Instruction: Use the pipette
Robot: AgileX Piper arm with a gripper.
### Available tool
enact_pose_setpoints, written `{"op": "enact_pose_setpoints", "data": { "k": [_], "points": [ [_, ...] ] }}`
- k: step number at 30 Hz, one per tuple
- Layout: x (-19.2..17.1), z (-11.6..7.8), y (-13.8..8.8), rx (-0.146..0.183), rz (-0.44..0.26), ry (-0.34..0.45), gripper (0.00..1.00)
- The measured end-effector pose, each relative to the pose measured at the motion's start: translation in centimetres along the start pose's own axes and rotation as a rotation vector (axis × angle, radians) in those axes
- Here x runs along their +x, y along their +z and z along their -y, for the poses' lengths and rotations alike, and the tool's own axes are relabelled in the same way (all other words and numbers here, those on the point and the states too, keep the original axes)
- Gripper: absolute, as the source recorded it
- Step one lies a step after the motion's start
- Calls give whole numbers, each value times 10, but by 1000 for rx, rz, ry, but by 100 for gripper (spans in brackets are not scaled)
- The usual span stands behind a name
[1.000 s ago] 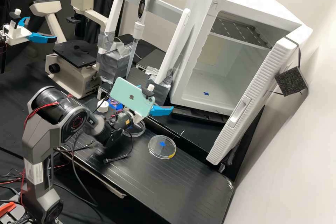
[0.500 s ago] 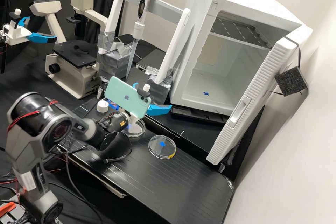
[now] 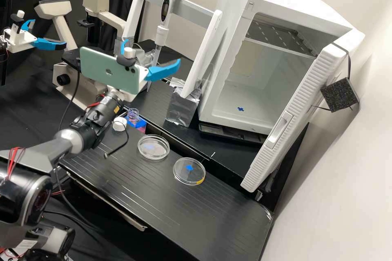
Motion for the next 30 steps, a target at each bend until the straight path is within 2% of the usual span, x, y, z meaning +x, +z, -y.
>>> {"op": "enact_pose_setpoints", "data": {
  "k": [2,5,11,13,18,21,27,30],
  "points": [
    [6,-4,-9,0,1,10,100],
    [19,-7,-21,-25,1,13,100],
    [50,3,-35,-62,13,-43,100],
    [59,9,-35,-70,28,-73,100],
    [83,29,-31,-67,71,-161,100],
    [94,32,-26,-71,89,-180,100],
    [112,23,-19,-91,112,-150,100],
    [116,17,-17,-82,124,-145,100]
  ]
}}
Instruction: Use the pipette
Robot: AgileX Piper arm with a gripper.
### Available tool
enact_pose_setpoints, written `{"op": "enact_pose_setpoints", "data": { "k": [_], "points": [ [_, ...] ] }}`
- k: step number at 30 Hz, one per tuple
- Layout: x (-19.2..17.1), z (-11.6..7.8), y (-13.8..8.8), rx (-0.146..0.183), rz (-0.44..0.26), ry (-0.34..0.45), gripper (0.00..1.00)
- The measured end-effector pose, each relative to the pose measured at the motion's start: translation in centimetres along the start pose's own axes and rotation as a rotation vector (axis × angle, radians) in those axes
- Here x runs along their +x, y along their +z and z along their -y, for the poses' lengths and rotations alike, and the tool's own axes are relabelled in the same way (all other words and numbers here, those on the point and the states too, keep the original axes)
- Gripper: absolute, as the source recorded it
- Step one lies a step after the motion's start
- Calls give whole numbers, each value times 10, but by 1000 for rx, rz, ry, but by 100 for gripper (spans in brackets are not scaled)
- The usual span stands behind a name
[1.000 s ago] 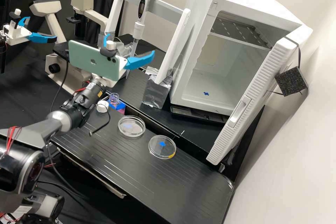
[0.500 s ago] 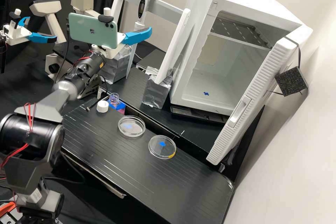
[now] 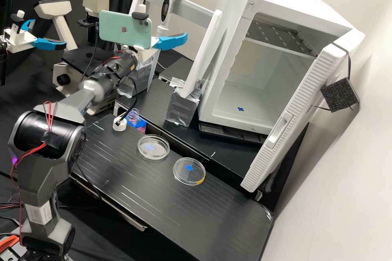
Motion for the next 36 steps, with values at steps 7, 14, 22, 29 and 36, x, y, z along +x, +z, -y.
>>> {"op": "enact_pose_setpoints", "data": {
  "k": [7,14,22,29,36],
  "points": [
    [6,-4,-3,12,-4,17,100],
    [17,5,-1,32,22,-30,100],
    [20,7,0,44,29,-47,0],
    [21,5,3,66,35,-41,0],
    [21,5,3,63,34,-41,0]
  ]
}}
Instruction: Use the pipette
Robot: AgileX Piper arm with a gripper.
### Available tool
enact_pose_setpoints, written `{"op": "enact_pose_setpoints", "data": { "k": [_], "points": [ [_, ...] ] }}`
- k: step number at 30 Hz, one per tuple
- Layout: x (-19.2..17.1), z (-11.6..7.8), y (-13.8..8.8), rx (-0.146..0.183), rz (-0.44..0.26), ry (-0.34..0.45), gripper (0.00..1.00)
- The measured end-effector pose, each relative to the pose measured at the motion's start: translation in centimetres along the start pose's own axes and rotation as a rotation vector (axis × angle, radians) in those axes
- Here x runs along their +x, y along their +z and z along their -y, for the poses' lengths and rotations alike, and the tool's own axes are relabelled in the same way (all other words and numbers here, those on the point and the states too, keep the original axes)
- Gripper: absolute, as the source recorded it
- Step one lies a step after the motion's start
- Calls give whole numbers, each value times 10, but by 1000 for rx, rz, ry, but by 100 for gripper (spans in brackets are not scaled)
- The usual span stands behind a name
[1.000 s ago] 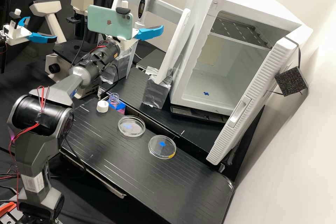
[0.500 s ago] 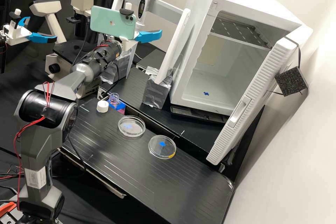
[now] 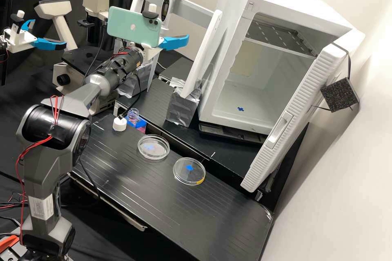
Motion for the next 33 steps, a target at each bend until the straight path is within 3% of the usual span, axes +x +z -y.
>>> {"op": "enact_pose_setpoints", "data": {
  "k": [19,27,33],
  "points": [
    [1,-2,-1,-2,2,4,0],
    [0,-1,-7,-16,-7,-1,0],
    [0,4,-12,-46,-18,-15,0]
  ]
}}
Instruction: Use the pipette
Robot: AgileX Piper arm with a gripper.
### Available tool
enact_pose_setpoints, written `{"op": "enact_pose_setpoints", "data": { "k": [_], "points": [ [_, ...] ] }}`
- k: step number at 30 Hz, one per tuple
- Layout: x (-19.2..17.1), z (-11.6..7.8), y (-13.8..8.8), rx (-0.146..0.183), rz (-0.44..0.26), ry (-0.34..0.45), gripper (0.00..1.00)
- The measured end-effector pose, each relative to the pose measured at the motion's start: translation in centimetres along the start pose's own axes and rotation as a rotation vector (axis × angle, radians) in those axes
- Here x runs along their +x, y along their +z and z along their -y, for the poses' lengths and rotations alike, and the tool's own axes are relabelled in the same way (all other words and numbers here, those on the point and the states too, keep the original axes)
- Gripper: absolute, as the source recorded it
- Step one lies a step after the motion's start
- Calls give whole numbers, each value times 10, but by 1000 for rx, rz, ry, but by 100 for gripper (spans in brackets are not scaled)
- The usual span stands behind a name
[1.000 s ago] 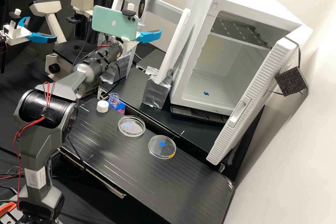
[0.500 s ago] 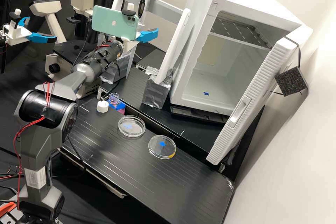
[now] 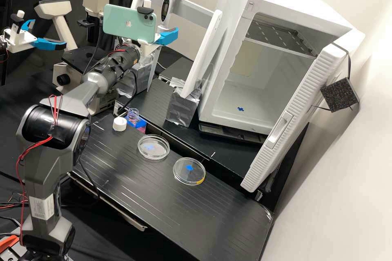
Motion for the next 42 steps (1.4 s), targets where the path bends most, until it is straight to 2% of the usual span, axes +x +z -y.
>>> {"op": "enact_pose_setpoints", "data": {
  "k": [7,39,42],
  "points": [
    [4,9,1,-29,6,-22,0],
    [7,7,3,-24,14,-19,0],
    [8,5,4,-16,18,-32,0]
  ]
}}
